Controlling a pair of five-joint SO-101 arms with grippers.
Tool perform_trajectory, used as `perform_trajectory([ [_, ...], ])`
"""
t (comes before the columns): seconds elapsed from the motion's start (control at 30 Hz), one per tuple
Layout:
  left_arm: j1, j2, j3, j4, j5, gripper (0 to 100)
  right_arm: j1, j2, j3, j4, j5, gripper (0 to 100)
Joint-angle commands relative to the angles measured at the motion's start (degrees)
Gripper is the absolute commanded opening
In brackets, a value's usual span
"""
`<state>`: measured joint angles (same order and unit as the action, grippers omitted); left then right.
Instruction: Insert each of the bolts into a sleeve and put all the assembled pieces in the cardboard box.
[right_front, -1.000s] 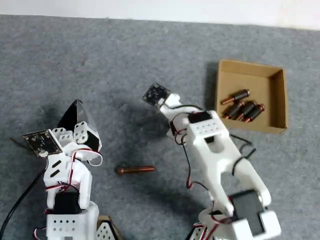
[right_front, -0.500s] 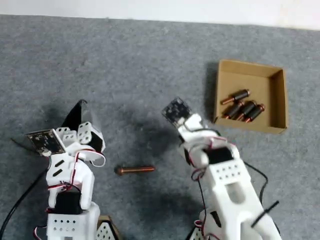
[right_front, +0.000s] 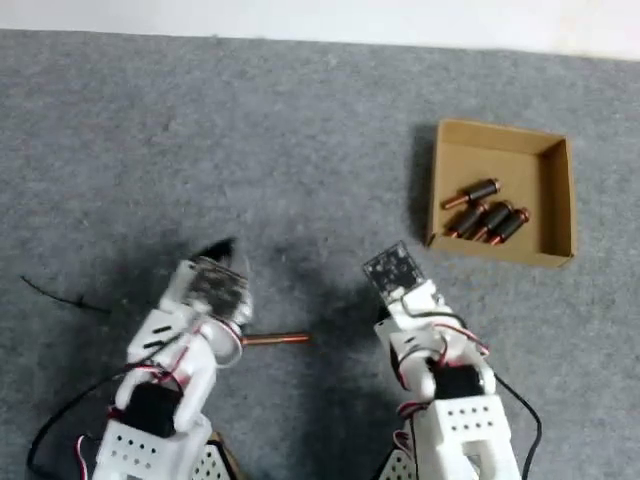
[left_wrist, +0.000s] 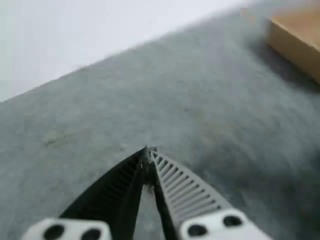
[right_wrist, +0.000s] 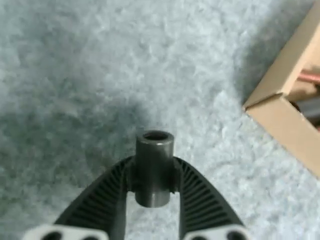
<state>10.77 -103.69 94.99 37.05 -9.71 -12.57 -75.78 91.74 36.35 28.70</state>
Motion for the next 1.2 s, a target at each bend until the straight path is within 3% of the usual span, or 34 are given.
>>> perform_trajectory([
  [0.0, 7.6, -0.7, -8.4, 11.8, -8.0, 1, 0.4, -6.9, 1.5, -1.1, -0.3, 0.5],
  [0.13, 15.7, 0.4, -12.3, 22.0, -16.4, 1, 0.5, -11.1, 3.7, -1.0, -0.3, 0.5],
  [0.23, 19.5, 7.9, -14.5, 24.3, -22.6, 1, 0.5, -11.9, 4.1, -1.0, -0.2, 0.5],
  [0.37, 19.3, 26.7, -21.1, 24.3, -27.7, 2, 0.6, -12.0, 4.3, -1.0, -0.1, 0.5],
  [0.53, 19.1, 51.4, -27.9, 22.5, -32.8, 16, 3.5, -12.2, 4.4, -2.2, -0.2, 0.5],
  [0.6, 19.0, 57.9, -29.5, 20.9, -34.5, 18, 5.4, -12.2, 4.8, -4.4, -0.4, 0.5],
  [0.73, 17.0, 64.2, -30.2, 19.2, -38.4, 18, 6.4, -12.2, 6.3, -5.9, -0.4, 0.5],
  [0.93, 8.4, 66.9, -29.8, 13.5, -42.7, 18, 6.4, -12.2, 6.3, -5.9, -0.4, 0.5],
  [1.17, 10.6, 75.6, -30.1, 10.5, -43.0, 18, 6.3, -12.2, 6.4, -5.9, -0.4, 0.5],
])
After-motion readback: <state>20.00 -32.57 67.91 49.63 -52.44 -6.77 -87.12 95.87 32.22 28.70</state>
